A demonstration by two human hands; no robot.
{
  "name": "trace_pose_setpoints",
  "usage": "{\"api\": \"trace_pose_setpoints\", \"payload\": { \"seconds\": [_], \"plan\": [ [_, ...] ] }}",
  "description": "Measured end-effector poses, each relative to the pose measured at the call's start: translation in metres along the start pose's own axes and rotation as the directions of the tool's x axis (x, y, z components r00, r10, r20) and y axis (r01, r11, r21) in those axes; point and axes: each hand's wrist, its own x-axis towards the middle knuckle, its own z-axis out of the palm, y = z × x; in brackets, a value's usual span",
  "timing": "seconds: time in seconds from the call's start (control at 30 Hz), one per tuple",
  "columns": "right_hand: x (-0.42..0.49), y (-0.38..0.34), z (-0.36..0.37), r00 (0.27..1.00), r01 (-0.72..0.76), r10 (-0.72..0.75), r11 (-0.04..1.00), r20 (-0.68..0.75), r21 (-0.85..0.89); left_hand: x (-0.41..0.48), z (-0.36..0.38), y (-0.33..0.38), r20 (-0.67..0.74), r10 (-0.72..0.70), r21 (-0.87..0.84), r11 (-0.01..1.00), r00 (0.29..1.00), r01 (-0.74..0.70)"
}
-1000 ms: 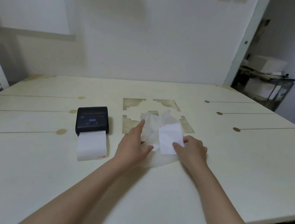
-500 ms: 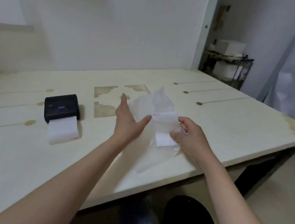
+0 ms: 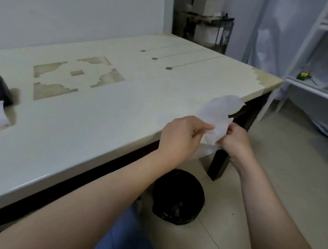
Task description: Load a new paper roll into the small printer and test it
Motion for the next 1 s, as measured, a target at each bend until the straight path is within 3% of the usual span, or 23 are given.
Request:
{"api": "trace_pose_setpoints", "payload": {
  "seconds": [0.1, 0.27, 0.43, 0.53, 0.6, 0.73, 0.9, 1.0],
  "plan": [
    [0.006, 0.049, 0.001, 0.994, -0.101, 0.1, 0.995, -0.04, -0.012, -0.016, 0.035, -0.013, 0.104, -0.013, 0.008, 1.0, 0.994, 0.013],
    [0.006, 0.139, 0.019, 0.967, -0.253, 0.249, 0.964, -0.058, -0.084, -0.043, 0.088, -0.07, 0.29, -0.24, 0.094, 0.971, 0.927, 0.222],
    [0.002, 0.205, 0.061, 0.94, -0.335, 0.313, 0.922, -0.134, -0.194, -0.066, 0.134, -0.121, 0.596, -0.337, 0.18, 0.94, 0.729, 0.288],
    [0.001, 0.243, 0.089, 0.923, -0.377, 0.339, 0.888, -0.18, -0.263, -0.078, 0.143, -0.146, 0.68, -0.394, 0.261, 0.918, 0.619, 0.298],
    [0.002, 0.265, 0.106, 0.906, -0.422, 0.403, 0.844, -0.129, -0.331, -0.085, 0.141, -0.159, 0.705, -0.419, 0.292, 0.907, 0.573, 0.304],
    [-0.004, 0.289, 0.132, 0.801, -0.463, 0.588, 0.731, 0.117, -0.502, -0.09, 0.128, -0.174, 0.663, -0.443, 0.308, 0.896, 0.603, 0.32],
    [-0.013, 0.276, 0.131, 0.817, -0.466, 0.57, 0.743, 0.091, -0.48, -0.093, 0.118, -0.17, 0.633, -0.419, 0.287, 0.908, 0.651, 0.306],
    [-0.015, 0.258, 0.119, 0.864, -0.473, 0.503, 0.821, 0.012, -0.319, -0.091, 0.105, -0.148, 0.643, -0.368, 0.21, 0.928, 0.672, 0.307]
  ]
}}
